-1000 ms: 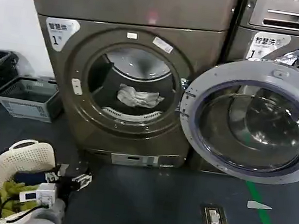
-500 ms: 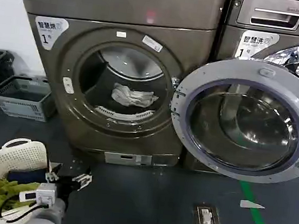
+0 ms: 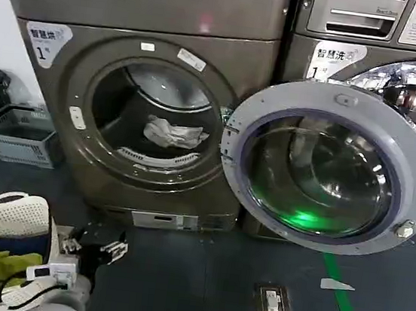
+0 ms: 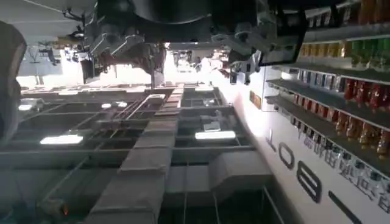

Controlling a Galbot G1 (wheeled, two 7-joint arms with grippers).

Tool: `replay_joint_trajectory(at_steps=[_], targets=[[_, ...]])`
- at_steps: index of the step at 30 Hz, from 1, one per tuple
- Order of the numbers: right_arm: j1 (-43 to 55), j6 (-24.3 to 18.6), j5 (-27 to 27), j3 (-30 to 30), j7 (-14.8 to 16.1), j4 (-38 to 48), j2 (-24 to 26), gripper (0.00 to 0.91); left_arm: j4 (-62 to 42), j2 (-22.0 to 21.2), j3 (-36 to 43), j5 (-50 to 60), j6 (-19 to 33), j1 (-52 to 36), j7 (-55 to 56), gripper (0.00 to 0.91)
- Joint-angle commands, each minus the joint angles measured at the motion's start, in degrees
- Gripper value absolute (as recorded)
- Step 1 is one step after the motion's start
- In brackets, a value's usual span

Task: Grasp the clothes from the dryer.

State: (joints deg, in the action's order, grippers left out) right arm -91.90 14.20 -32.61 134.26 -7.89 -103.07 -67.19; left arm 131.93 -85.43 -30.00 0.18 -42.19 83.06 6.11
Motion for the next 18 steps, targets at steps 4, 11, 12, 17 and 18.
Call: replay_joint_trajectory(at_steps=[4, 11, 12, 17, 18], targets=[[0.0, -1.3, -1.6, 0.4, -0.8, 0.2, 0.2, 0.907, 0.2, 0.1, 0.0, 0.1, -2.8, 0.1, -0.3, 0.907], [0.0, -2.3, -1.8, 0.1, -1.1, 0.2, -0.2, 0.907, 0.1, 0.1, 0.1, 0.1, -2.8, 0.1, -0.4, 0.907], [0.0, -2.3, -1.9, 0.1, -1.1, 0.1, -0.2, 0.907, 0.1, 0.2, 0.1, 0.1, -2.8, 0.2, -0.4, 0.907], [0.2, -2.3, -1.9, -0.1, -1.1, -0.2, -0.3, 0.907, 0.3, 0.2, 0.0, 0.1, -2.8, 0.2, -0.4, 0.907], [0.1, -2.3, -1.9, -0.1, -1.1, -0.2, -0.3, 0.907, 0.4, 0.2, 0.0, 0.1, -2.8, 0.3, -0.4, 0.907]])
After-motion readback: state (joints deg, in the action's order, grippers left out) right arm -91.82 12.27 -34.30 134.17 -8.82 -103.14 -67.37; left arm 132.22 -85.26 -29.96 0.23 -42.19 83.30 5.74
